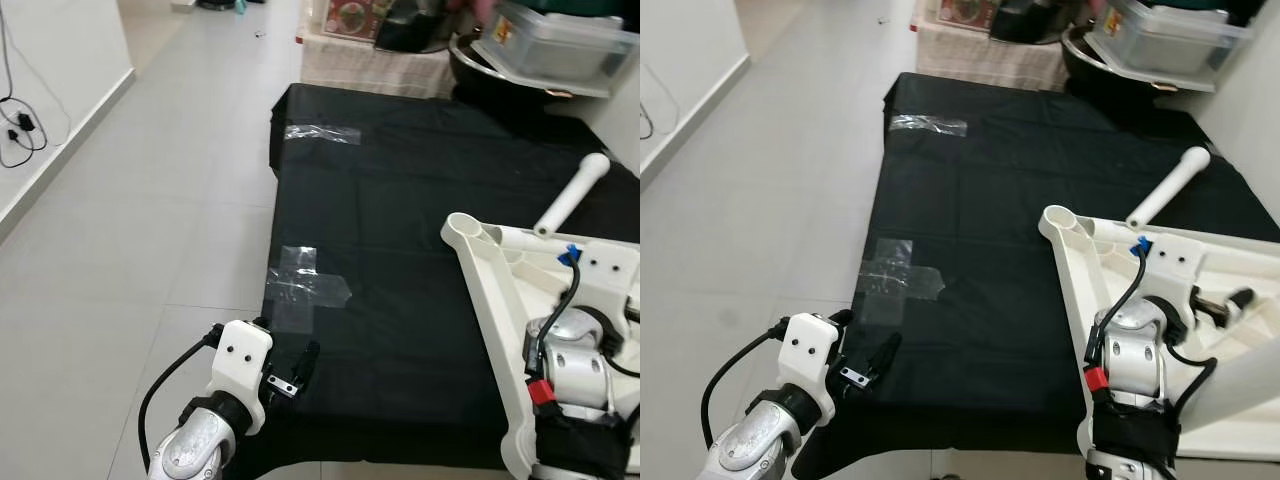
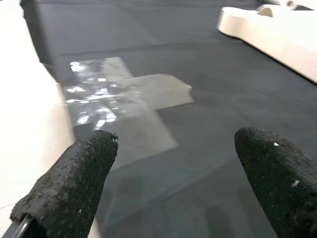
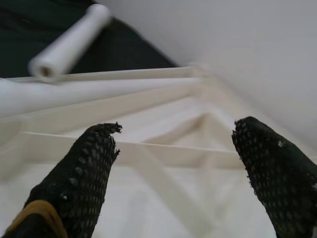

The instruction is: Building children table

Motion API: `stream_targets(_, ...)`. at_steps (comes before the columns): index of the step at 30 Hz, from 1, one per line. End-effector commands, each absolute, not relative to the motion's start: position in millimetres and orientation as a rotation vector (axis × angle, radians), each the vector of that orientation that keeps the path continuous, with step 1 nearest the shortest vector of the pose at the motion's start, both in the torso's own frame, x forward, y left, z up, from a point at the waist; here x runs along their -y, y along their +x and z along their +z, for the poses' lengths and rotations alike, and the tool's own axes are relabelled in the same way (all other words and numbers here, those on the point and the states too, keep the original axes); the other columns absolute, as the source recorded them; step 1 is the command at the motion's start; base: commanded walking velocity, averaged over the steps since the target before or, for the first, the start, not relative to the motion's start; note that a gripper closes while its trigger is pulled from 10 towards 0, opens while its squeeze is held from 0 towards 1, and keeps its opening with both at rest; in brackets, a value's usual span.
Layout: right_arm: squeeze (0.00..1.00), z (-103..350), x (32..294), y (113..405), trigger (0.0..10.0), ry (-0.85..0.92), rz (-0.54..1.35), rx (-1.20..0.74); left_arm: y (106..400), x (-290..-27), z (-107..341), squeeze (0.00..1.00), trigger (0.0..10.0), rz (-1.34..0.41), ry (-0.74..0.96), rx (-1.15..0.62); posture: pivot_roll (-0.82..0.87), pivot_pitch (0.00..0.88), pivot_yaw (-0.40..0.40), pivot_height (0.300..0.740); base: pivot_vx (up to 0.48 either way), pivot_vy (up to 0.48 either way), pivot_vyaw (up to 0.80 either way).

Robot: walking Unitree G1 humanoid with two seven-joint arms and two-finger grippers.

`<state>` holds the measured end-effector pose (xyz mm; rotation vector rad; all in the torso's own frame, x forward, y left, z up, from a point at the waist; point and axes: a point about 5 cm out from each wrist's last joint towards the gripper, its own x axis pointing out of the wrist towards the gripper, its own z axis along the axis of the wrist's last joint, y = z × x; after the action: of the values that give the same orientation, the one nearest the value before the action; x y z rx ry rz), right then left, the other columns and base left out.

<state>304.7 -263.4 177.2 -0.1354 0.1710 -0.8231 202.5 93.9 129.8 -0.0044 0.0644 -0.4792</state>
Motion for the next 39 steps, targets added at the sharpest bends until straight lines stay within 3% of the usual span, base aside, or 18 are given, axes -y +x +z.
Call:
stream_targets(1,0.0,184.9,246.3,317.6,10.0,-0.081,-0.694,-0.126,201.0,-92.6,124.7,0.0,10.0,-0.491,-0.007,-0.097,0.05,0.111,-0.128,0.74,0.0,0.0,0.0)
stream_targets(6,0.0,203.3,205.6,361.2,10.0,-0.05,-0.433,-0.135,200.1,-92.6,124.9,0.0,10.0,-0.482,-0.005,-0.096,0.06,0.118,-0.146,0.74,0.0,0.0,0.0)
stream_targets(14,0.0,201.4,203.4,385.5,10.0,-0.2,-0.307,-0.337,199.4,-90.8,125.9,0.0,10.0,-0.481,-0.021,-0.095,0.05,0.123,-0.153,0.74,0.0,0.0,0.0)
stream_targets(17,0.0,201.2,207.5,387.1,10.0,-0.21,-0.303,-0.356,199.3,-90.4,125.9,0.0,10.0,-0.48,-0.022,-0.095,0.05,0.123,-0.154,0.74,0.0,0.0,0.0)
stream_targets(19,0.0,195.5,229.7,387.0,10.0,-0.272,-0.342,-0.412,199.1,-89.4,126.0,0.0,10.0,-0.478,-0.027,-0.095,0.05,0.123,-0.162,0.74,0.0,0.0,0.0)
stream_targets(22,0.0,186.6,237.0,383.2,10.0,-0.269,-0.343,-0.46,199.2,-89.0,125.8,0.0,10.0,-0.477,-0.028,-0.096,0.05,0.123,-0.162,0.74,0.0,0.0,0.0)
stream_targets(29,0.0,149.8,239.9,363.8,10.0,-0.247,-0.2,-0.686,200.0,-87.7,124.8,0.0,10.0,-0.479,-0.031,-0.1,0.04,0.122,-0.157,0.74,0.0,0.0,0.0)
stream_targets(39,0.0,142.1,241.2,359.7,10.0,-0.235,-0.108,-0.782,200.9,-88.3,124.6,0.0,10.0,-0.477,-0.027,-0.099,0.04,0.12,-0.154,0.74,0.0,0.0,0.0)
